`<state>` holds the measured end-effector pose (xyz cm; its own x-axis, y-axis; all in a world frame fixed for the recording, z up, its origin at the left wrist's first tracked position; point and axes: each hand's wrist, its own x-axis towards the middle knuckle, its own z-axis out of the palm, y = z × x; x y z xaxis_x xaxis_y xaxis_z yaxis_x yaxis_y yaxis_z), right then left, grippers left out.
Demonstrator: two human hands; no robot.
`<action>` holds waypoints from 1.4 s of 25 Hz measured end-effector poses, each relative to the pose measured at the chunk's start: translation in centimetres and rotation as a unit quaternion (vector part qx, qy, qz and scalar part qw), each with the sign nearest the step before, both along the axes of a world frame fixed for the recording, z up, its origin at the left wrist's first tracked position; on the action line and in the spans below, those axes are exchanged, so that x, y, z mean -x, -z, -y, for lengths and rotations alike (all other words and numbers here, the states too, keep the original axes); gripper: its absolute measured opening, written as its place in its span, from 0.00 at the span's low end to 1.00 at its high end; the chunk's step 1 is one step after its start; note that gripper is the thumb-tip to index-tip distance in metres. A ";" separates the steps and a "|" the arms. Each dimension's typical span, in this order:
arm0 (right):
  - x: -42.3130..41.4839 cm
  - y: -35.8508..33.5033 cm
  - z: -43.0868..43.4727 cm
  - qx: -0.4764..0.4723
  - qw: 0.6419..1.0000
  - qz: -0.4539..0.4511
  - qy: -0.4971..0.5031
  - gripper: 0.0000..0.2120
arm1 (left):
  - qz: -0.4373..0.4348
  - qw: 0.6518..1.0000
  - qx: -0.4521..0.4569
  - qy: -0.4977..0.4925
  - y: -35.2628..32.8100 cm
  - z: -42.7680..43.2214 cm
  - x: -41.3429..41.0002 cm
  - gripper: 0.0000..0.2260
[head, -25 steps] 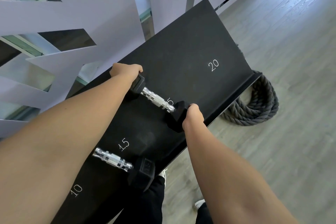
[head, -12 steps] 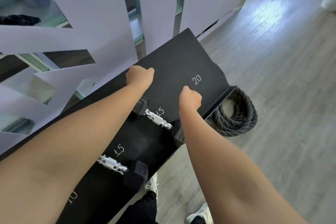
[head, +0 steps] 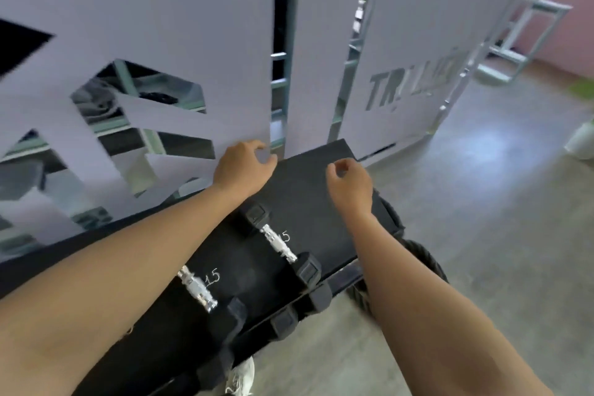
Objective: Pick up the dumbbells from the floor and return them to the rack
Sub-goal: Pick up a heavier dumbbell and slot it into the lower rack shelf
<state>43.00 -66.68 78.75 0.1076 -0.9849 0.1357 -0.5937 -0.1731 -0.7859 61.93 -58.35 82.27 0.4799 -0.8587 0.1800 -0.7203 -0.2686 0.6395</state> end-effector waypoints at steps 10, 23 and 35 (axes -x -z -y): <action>-6.4 -3.3 -18.6 0.221 0.897 -0.093 -0.371 0.22 | 0.216 0.949 -0.017 -0.227 -2.5 -31.7 2.5 0.30; -15.9 -6.2 -72.6 0.368 0.659 -0.034 -0.655 0.30 | 0.257 0.753 -0.072 -0.602 -2.4 -87.0 11.4 0.37; -17.1 -9.3 -100.3 0.279 0.499 0.149 -0.807 0.34 | 0.200 0.693 0.066 -0.690 -3.1 -114.7 17.4 0.32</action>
<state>60.10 33.65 88.06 0.5919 0.5513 0.5879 0.8017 -0.4779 -0.3590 44.57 56.33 85.41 0.7163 0.4044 0.5687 0.0367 -0.8357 0.5480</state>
